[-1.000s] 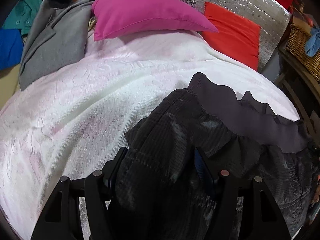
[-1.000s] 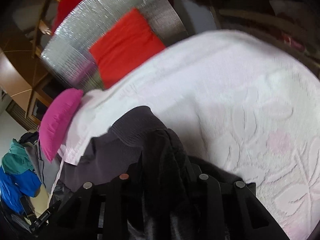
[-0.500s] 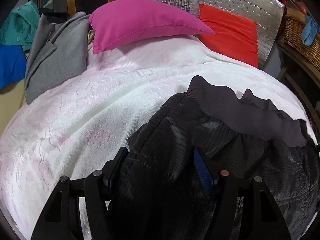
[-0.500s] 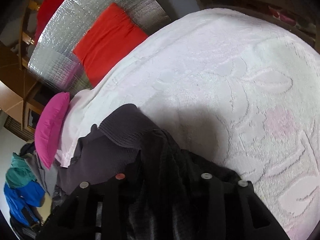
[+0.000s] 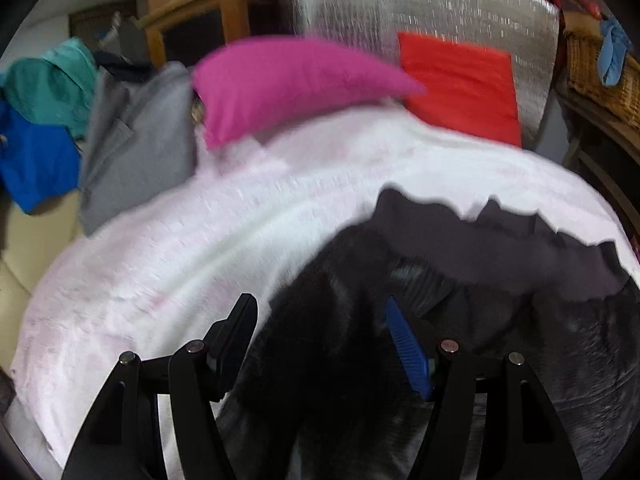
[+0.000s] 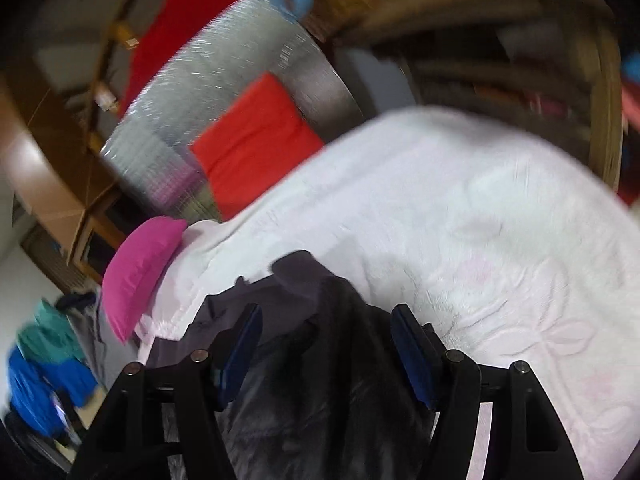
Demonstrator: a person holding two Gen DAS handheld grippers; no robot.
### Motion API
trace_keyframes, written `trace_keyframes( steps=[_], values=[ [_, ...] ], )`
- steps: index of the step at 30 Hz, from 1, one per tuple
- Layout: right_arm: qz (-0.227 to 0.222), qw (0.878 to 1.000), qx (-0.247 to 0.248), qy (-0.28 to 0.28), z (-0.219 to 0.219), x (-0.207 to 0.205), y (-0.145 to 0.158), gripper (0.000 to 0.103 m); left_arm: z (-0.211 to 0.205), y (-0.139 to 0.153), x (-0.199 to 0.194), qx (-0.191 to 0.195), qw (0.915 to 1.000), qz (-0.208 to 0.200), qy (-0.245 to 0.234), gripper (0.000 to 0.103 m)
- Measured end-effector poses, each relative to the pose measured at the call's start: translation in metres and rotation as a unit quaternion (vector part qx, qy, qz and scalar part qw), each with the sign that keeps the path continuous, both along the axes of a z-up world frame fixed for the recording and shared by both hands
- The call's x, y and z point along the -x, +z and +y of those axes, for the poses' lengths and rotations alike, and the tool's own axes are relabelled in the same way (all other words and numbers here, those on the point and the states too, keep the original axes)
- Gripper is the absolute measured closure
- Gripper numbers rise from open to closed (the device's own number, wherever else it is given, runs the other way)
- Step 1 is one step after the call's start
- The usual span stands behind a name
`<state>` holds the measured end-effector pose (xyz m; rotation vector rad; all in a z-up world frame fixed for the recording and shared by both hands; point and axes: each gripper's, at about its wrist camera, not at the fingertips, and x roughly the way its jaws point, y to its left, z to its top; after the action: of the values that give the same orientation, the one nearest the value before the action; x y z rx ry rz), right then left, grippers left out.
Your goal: Fold large clothes
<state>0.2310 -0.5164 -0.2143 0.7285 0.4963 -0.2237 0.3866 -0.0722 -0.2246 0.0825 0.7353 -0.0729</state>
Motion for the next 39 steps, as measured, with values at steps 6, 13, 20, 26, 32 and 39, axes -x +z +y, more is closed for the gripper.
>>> trace_keyframes(
  steps=[6,13,20,26,32,39],
  values=[
    [-0.002,0.984,0.176,-0.001,0.107,0.047,0.044,0.023,-0.009,0.054,0.078,-0.045,0.9913,-0.124,-0.004,0.011],
    [0.016,0.986,0.164,0.000,0.166,0.089,0.066,0.023,-0.018,0.097,0.159,-0.062,0.9850,-0.157,-0.037,0.004],
    [0.003,0.985,0.169,-0.020,0.193,0.130,0.105,0.023,-0.002,0.144,0.215,-0.045,0.9813,-0.184,-0.031,0.004],
    [-0.011,0.984,0.176,-0.035,0.204,0.159,0.134,0.023,0.010,0.175,0.252,-0.031,0.9766,-0.211,-0.031,0.004],
    [-0.016,0.984,0.176,-0.033,0.209,0.174,0.145,0.023,0.011,0.189,0.275,-0.026,0.9739,-0.221,-0.044,0.003],
    [-0.016,0.983,0.181,-0.021,0.219,0.183,0.142,0.023,0.003,0.193,0.289,-0.025,0.9735,-0.218,-0.063,0.003]
  ],
)
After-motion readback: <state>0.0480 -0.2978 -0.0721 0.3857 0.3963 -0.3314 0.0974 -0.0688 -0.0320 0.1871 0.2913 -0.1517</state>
